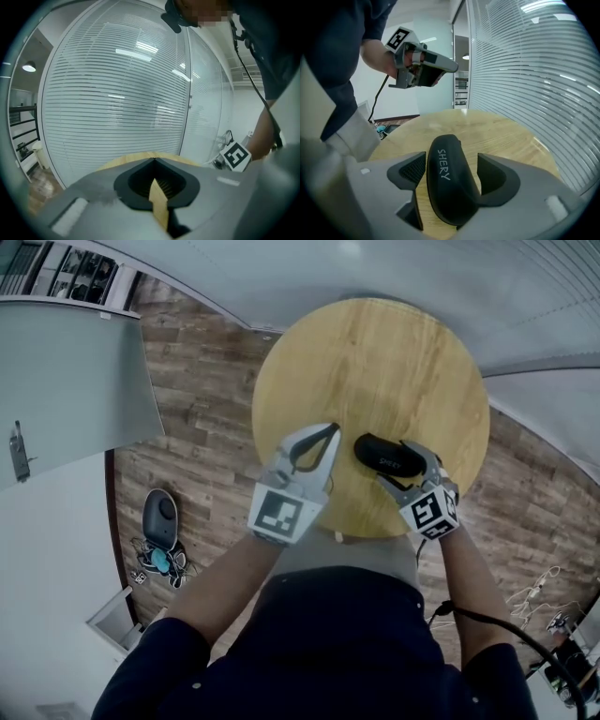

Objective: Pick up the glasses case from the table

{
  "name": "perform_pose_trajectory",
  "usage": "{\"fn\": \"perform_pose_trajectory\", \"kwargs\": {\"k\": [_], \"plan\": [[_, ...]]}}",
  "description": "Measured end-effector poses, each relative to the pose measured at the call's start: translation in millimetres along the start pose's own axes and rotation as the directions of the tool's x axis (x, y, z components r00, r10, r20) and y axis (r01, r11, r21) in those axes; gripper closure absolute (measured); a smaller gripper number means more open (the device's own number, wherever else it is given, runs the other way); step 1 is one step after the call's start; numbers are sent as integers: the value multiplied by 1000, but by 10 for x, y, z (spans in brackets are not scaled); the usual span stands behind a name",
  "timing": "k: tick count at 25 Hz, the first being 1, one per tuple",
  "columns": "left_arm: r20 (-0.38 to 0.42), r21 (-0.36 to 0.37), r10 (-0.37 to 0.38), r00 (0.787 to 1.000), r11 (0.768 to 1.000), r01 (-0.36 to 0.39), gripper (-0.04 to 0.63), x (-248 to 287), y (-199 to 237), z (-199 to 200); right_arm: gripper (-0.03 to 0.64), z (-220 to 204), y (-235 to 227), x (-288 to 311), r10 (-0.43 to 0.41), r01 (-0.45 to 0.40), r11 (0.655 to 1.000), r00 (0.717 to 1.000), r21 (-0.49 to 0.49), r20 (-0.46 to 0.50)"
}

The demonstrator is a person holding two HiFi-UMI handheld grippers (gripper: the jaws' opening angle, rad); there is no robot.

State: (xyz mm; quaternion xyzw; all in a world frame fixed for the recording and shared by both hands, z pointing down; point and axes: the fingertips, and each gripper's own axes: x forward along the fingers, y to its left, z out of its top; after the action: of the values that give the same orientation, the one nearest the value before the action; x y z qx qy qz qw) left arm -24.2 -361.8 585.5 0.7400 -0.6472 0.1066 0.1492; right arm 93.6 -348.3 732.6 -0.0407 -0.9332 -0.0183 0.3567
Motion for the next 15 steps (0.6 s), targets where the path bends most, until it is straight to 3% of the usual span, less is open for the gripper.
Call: {"fn": "perform_pose_trajectory", "kwargs": {"k": [4,8,15], "plan": [[-2,-4,12,1000,1000,-12,592,46,91,-9,262,-48,-27,136,63,-64,997,997,-32,-34],[-17,-9,37,999,999,-37,592,-12,242,-52,238,-157,37,320,150,-159,986,977,-46,-152],[-29,0,45,999,999,-45,592,-122,387,-44,232,-190,84,436,164,-177,984,945,-23,-284]]}}
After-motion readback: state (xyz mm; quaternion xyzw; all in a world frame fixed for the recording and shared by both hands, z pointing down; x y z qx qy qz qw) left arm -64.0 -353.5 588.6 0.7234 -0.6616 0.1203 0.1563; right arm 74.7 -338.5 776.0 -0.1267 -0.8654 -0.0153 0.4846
